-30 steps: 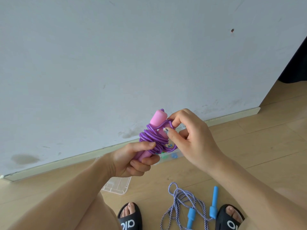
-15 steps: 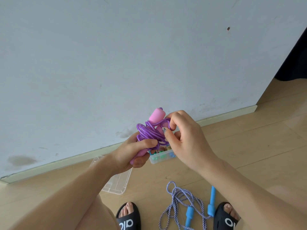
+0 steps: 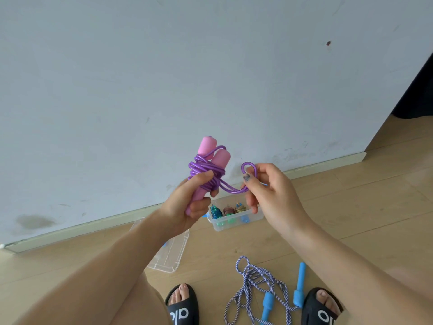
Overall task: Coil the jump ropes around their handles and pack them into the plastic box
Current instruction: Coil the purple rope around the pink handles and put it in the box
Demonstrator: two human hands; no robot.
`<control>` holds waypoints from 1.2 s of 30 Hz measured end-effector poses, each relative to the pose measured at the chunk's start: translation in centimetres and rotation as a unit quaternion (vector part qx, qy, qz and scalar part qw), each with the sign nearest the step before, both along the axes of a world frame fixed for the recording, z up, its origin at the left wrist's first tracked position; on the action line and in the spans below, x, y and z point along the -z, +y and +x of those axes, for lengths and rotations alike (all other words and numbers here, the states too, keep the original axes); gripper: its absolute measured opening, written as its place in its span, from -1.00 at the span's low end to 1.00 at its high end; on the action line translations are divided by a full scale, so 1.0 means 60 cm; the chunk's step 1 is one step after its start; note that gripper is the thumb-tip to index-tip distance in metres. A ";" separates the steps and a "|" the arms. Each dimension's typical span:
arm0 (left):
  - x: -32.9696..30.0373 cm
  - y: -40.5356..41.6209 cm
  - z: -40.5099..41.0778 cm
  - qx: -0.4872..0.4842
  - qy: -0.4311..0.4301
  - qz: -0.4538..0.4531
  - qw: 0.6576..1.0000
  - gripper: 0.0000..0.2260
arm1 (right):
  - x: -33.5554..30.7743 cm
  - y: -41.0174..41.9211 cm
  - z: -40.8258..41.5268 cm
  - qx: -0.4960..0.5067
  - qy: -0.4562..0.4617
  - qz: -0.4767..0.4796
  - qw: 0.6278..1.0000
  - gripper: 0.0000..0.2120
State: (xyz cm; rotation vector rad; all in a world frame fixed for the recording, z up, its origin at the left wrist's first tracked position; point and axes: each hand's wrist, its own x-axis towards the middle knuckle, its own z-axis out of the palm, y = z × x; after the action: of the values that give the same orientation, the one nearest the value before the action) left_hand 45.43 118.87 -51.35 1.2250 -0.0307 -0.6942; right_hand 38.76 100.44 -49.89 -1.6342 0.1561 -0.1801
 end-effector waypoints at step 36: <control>0.041 -0.035 0.024 -0.120 -0.107 0.187 0.969 -0.80 | -0.029 -0.002 0.038 -0.006 -0.027 0.211 0.977 -0.63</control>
State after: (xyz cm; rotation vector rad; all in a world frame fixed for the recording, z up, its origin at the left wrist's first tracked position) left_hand 46.86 116.77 -53.81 1.6310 0.0723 -0.3607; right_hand 41.04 100.33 -48.14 -1.2061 0.1323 -0.1682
